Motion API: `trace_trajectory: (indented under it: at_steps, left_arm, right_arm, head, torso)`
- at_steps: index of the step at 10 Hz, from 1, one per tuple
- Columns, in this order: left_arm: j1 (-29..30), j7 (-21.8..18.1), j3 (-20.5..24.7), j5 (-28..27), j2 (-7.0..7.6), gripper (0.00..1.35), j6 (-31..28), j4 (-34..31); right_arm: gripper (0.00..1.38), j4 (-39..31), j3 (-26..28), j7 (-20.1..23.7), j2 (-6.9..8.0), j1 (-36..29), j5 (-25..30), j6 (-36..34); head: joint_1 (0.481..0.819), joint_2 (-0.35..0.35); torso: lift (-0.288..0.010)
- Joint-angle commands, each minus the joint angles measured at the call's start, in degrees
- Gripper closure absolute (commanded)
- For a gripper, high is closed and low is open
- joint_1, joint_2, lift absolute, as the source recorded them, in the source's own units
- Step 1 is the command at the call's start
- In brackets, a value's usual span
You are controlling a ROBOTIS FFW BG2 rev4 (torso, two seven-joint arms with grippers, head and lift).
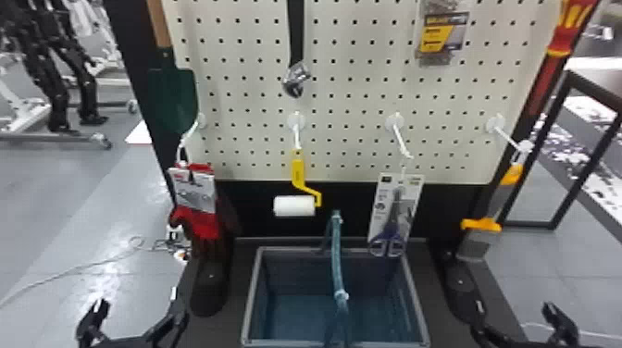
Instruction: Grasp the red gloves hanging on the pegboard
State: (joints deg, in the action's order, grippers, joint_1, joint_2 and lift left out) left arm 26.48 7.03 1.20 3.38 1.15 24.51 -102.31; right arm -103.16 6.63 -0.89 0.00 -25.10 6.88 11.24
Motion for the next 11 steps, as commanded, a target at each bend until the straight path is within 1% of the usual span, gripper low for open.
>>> trace_trajectory:
  at_steps: [1,2,3,4,5,6,7,8,9,11]
  left_arm:
    - [-0.47,0.17,-1.03,1.1,1.75,0.18,-0.34,0.18]
    - [-0.91,0.35,-1.73,2.07,2.8,0.18,-0.34,0.53]
    - [-1.35,0.35,-2.17,3.21,3.33,0.18,-0.52,0.97]
    - [-1.7,0.17,-2.61,4.18,4.12,0.18,-0.96,1.15]
    - [-2.4,-2.64,-2.7,6.2,5.09,0.18,-3.07,1.23]
    - [-3.54,-5.1,-2.61,7.08,6.32,0.18,-4.12,1.41]
    - [-4.16,-5.72,-2.7,7.16,7.38,0.18,-3.95,1.59]
    - [-4.25,-5.72,-2.61,6.81,7.2,0.18,-3.33,1.85]
    - [-4.16,-5.8,-2.17,6.2,6.32,0.18,-3.15,1.94]
    - [-4.33,-7.91,-0.33,5.85,4.65,0.18,-3.33,2.02]
  right_arm:
    - [0.25,-0.29,-0.92,-0.17,0.05,-0.13,-2.22,-0.96]
    - [0.25,-0.82,-1.0,-0.08,0.05,-0.13,-1.95,-1.22]
    - [0.25,-1.34,-0.92,0.18,0.05,0.05,-2.22,-2.27]
    - [0.25,-1.26,-0.92,2.12,0.05,0.84,-3.01,-3.24]
    - [0.25,-1.87,-0.92,3.44,0.05,1.28,-3.27,-5.35]
    - [0.25,-1.87,-0.92,3.52,0.05,1.28,-3.71,-5.61]
    - [0.25,-1.52,-0.92,3.79,0.05,1.37,-3.8,-5.44]
    - [0.25,-0.73,-0.92,4.05,0.05,1.46,-3.71,-3.86]
    - [0.25,-0.46,-0.92,4.05,0.05,1.46,-3.89,-3.68]
    - [0.25,-0.46,-0.92,4.05,0.05,1.54,-3.62,-3.24]
  head:
    - [0.549,0.0]
    - [0.549,0.0]
    - [0.549,0.0]
    - [0.549,0.0]
    - [0.549,0.0]
    - [0.549,0.0]
    - [0.549,0.0]
    - [0.549,0.0]
    - [0.549,0.0]
    - [0.549,0.0]
  torso:
    - [-0.1]
    - [-0.1]
    - [-0.1]
    - [-0.1]
    - [-0.1]
    - [-0.1]
    - [-0.1]
    - [-0.1]
    - [-0.1]
    - [-0.1]
